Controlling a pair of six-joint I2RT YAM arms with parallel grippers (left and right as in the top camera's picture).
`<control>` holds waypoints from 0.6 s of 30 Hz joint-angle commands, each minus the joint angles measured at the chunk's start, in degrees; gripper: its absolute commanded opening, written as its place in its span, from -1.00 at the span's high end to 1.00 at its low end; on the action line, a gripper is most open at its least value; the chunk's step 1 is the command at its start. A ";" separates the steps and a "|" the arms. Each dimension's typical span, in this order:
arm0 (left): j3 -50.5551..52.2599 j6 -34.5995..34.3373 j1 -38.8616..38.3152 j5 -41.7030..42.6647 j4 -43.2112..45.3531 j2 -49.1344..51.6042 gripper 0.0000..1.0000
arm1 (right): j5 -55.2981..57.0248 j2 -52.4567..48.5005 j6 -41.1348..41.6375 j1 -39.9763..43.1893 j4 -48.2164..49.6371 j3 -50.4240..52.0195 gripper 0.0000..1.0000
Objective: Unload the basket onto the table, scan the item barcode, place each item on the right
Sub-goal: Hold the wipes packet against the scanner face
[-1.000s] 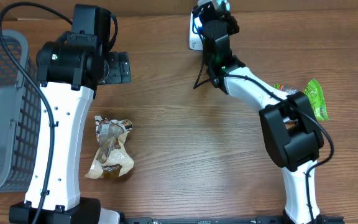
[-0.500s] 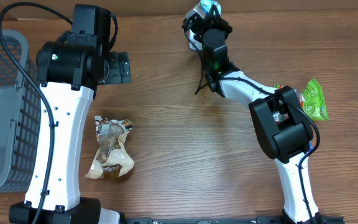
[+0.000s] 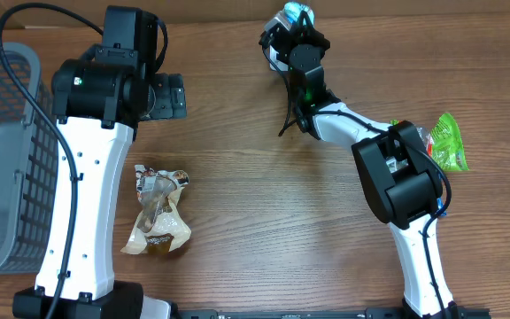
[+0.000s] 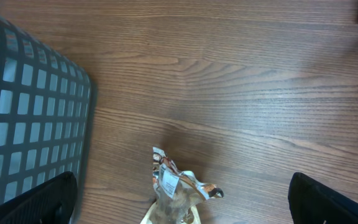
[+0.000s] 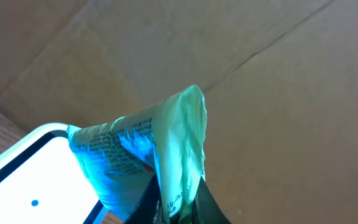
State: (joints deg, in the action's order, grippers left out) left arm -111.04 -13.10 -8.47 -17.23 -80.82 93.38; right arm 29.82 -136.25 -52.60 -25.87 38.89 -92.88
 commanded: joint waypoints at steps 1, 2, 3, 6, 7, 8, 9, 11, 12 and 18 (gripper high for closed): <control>-0.96 0.87 0.20 -0.76 0.04 -1.14 -0.99 | -0.42 -0.39 0.04 0.68 0.74 -0.46 0.92; -0.96 0.87 0.20 -0.76 0.04 -1.14 -0.99 | -0.39 -0.39 0.04 0.90 0.72 -0.46 0.92; -0.96 0.87 0.20 -0.76 0.04 -1.14 -0.99 | -0.42 -0.39 0.04 1.18 0.72 -0.46 0.92; -0.96 0.87 0.20 -0.76 0.04 -1.14 -1.00 | -0.42 -0.39 0.04 1.55 0.72 -0.46 0.92; -0.96 0.87 0.20 -0.76 0.04 -1.14 -0.99 | -0.39 -0.39 0.02 1.64 0.72 -0.46 0.92; -0.96 0.87 0.20 -0.76 0.04 -1.14 -1.00 | -0.42 -0.42 0.02 1.70 0.72 -0.46 0.92; -0.96 0.87 0.20 -0.76 0.04 -1.14 -0.99 | -0.42 -0.39 0.04 1.70 0.72 -0.46 0.92; -0.96 0.87 0.20 -0.76 0.04 -1.14 -1.00 | -0.42 -0.42 0.04 1.73 0.72 -0.46 0.92; -0.96 0.87 0.20 -0.76 0.04 -1.14 -1.00 | -0.42 -0.39 0.02 1.73 0.72 -0.46 0.92; -0.96 0.87 0.20 -0.76 0.04 -1.14 -0.99 | -0.37 -0.39 -2.71 1.73 1.95 -0.46 0.92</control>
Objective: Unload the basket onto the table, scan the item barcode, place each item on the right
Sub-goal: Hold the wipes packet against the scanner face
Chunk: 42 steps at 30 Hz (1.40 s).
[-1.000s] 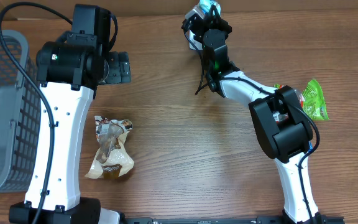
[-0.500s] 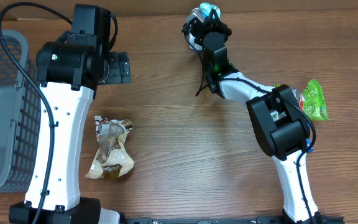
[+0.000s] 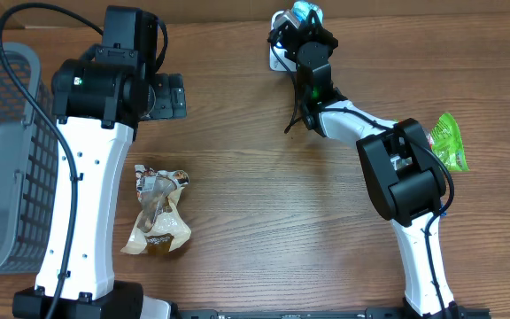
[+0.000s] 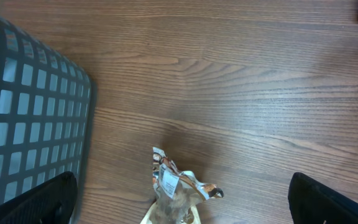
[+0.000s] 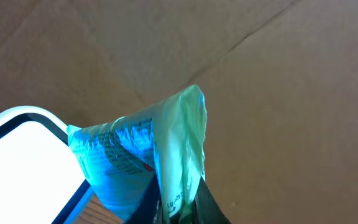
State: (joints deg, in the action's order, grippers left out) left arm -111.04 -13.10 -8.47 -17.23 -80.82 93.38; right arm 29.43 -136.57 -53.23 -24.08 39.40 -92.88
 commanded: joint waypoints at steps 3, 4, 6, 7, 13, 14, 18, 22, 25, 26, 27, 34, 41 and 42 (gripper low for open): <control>-0.96 0.87 0.20 -0.76 0.04 -1.14 -0.99 | 0.07 -0.07 -4.50 -0.22 4.35 -0.46 0.92; -0.96 0.87 0.20 -0.76 0.04 -1.14 -0.99 | 0.22 -0.07 -4.50 -0.31 5.77 -0.46 0.92; -0.96 0.87 0.20 -0.76 0.04 -1.14 -1.00 | 0.46 -0.04 -5.88 -0.61 8.11 -0.46 0.92; -0.96 0.87 0.20 -0.76 0.04 -1.14 -0.99 | 0.44 -0.04 -6.86 -0.66 8.76 -0.46 0.92; -0.96 0.87 0.20 -0.76 0.04 -1.14 -0.99 | 0.90 0.55 -7.23 -1.36 8.81 -0.46 0.92; -0.96 0.87 0.20 -0.76 0.04 -1.14 -1.00 | 0.83 0.55 -7.23 -1.40 8.11 -0.46 0.92; -0.96 0.87 0.20 -0.76 0.04 -1.14 -1.00 | 0.83 0.55 -6.38 -1.33 0.98 -0.46 0.92; -0.96 0.87 0.20 -0.76 0.04 -1.14 -0.99 | 0.22 0.52 -6.14 -0.63 -1.31 -0.46 0.92; -0.96 0.87 0.20 -0.76 0.04 -1.14 -0.99 | 0.24 0.52 -6.16 -0.66 -0.42 -0.46 0.92; -0.96 0.87 0.20 -0.76 0.04 -1.14 -0.99 | 0.24 0.52 -6.16 -0.66 -0.07 -0.46 0.92; -0.96 0.87 0.20 -0.76 0.04 -1.14 -1.00 | 0.24 0.52 -6.16 -0.66 0.17 -0.46 0.92; -0.96 0.87 0.20 -0.76 0.04 -1.14 -1.00 | 1.07 1.01 -6.21 -1.42 1.84 -0.46 0.93; -0.96 0.87 0.20 -0.76 0.04 -1.14 -1.00 | 6.99 10.32 -3.04 -4.57 -5.38 -0.46 0.93; -0.96 0.87 0.20 -0.76 0.04 -1.14 -0.99 | 8.09 13.20 0.28 -5.03 -8.50 -0.46 0.93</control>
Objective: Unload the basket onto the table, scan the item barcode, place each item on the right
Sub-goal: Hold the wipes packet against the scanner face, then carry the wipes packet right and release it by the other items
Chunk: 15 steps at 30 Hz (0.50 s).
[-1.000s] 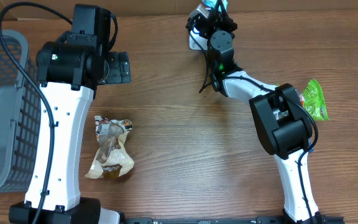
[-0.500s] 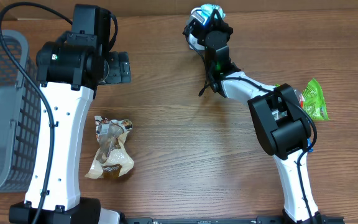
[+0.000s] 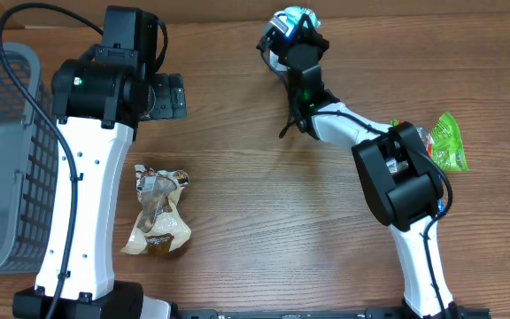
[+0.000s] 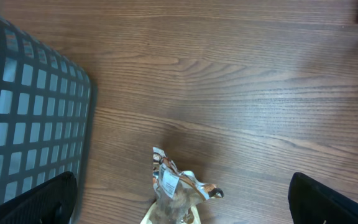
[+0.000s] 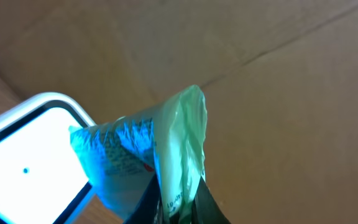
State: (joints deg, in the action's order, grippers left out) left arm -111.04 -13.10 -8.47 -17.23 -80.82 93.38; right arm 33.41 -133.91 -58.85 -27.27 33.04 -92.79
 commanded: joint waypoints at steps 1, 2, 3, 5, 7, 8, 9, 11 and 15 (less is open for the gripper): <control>-0.96 0.87 0.20 -0.76 0.04 -1.14 -0.99 | 4.59 12.41 8.33 -2.10 -4.44 -0.55 0.93; -0.96 0.87 0.20 -0.76 0.04 -1.14 -0.99 | 4.72 14.75 11.17 -2.45 -7.87 -0.55 0.92; -0.96 0.87 0.20 -0.76 0.04 -1.14 -0.99 | 4.37 17.64 14.14 -2.91 -13.18 -0.55 0.93; -0.96 0.87 0.20 -0.76 0.04 -1.14 -1.00 | 1.07 22.99 18.75 -3.91 -25.03 -0.55 0.93; -0.96 0.87 0.20 -0.76 0.04 -1.14 -1.00 | -4.66 27.58 22.64 -4.59 -35.80 -0.55 0.92; -0.96 0.87 0.20 -0.76 0.04 -1.14 -0.99 | -8.55 29.94 26.12 -4.61 -40.85 -0.55 0.92; -0.96 0.87 0.20 -0.76 0.04 -1.14 -1.00 | -11.67 31.76 29.51 -4.59 -44.54 -0.55 0.92; -0.96 0.87 0.20 -0.76 0.04 -1.14 -0.99 | -18.25 35.04 38.03 -4.44 -51.80 -0.55 0.92; -0.96 0.87 0.20 -0.76 0.04 -1.14 -0.99 | -28.61 39.01 60.65 -2.99 -66.01 -0.55 0.93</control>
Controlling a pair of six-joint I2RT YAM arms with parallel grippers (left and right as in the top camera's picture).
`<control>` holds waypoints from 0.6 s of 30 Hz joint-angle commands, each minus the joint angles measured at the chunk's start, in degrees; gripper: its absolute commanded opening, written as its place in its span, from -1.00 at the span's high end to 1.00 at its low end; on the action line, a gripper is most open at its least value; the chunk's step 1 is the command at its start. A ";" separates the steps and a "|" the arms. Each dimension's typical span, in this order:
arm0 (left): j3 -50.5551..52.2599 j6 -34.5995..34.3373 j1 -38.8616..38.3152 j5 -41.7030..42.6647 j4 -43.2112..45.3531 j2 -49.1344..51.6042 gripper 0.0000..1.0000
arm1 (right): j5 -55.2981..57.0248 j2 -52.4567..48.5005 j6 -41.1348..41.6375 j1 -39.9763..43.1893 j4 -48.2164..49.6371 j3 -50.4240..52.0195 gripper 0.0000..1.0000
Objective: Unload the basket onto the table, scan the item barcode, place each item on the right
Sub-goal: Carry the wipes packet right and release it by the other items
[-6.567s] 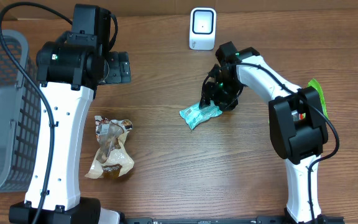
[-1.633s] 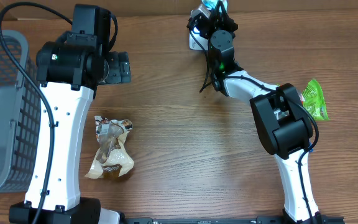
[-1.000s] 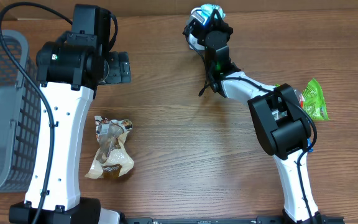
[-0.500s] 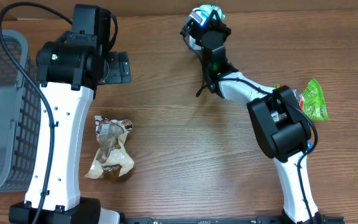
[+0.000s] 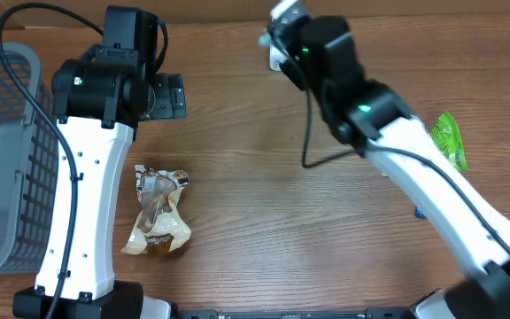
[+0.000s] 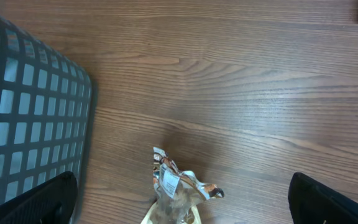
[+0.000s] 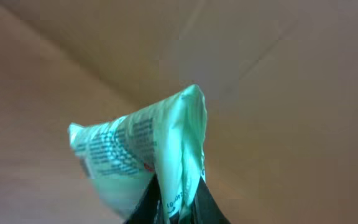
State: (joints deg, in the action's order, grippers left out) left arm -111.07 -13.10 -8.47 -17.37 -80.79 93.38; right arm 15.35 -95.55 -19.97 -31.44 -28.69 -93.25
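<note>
A pale green printed packet (image 7: pixel 145 149) is pinched at its lower edge between the dark fingers of my right gripper (image 7: pixel 176 208), which is shut on it. Behind it there is only blurred brown cardboard. In the overhead view the right arm (image 5: pixel 361 106) is raised, close to the camera, its end at the table's far edge. The white scanner (image 5: pixel 275 57) peeks out beside it. My left gripper (image 6: pixel 182 208) hangs open and empty above a clear and gold snack bag (image 6: pixel 176 193).
A grey mesh basket (image 5: pixel 3 151) stands at the left edge of the table. A bright green packet (image 5: pixel 450 142) lies at the far right. The snack bag (image 5: pixel 158 213) lies beside the left arm's base.
My right arm has lifted toward the camera with the green packet still held. The lit scanner face has left the right wrist view. The left arm has not moved.
My right gripper held the green packet against the glowing scanner face at the table's far edge. It shifted a little over the scanner across the earlier moments. Now it is raised away, still holding the packet. The left gripper stayed open over the snack bag.
</note>
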 commanded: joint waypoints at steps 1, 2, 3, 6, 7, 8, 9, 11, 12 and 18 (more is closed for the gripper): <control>-0.94 0.87 0.20 -0.63 0.02 -1.14 -0.99 | -10.56 1.07 27.28 1.73 -7.87 -0.09 0.92; -0.94 0.87 0.20 -0.63 0.02 -1.14 -0.99 | -10.58 1.40 31.47 2.58 -12.50 -0.09 0.93; -0.94 0.87 0.20 -0.63 0.02 -1.14 -1.00 | -10.60 1.49 33.77 3.45 -16.55 -0.09 0.93; -0.94 0.87 0.20 -0.63 0.02 -1.14 -0.99 | -11.65 1.11 38.18 6.97 -28.11 -0.04 0.93; -0.94 0.87 0.20 -0.63 0.02 -1.14 -0.99 | -11.65 0.85 39.36 8.41 -31.85 0.11 0.93; -0.94 0.87 0.20 -0.63 0.02 -1.14 -0.99 | -11.63 0.61 39.82 9.88 -35.15 0.44 0.93; -0.94 0.87 0.20 -0.63 0.02 -1.14 -1.00 | -11.65 0.42 39.80 10.97 -37.20 0.76 0.92; -0.94 0.87 0.20 -0.63 0.02 -1.14 -1.00 | -11.63 0.13 39.71 13.81 -41.20 2.16 0.93; -0.94 0.87 0.20 -0.63 0.02 -1.14 -0.99 | -11.56 0.11 39.65 15.45 -42.36 3.37 0.92; -0.94 0.87 0.20 -0.63 0.02 -1.14 -0.99 | -11.28 0.11 35.65 23.21 -38.58 14.21 0.92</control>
State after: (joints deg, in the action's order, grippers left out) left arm -111.07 -13.10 -8.47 -17.39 -80.82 93.38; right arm 4.43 -95.20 16.71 -10.09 -68.62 -82.59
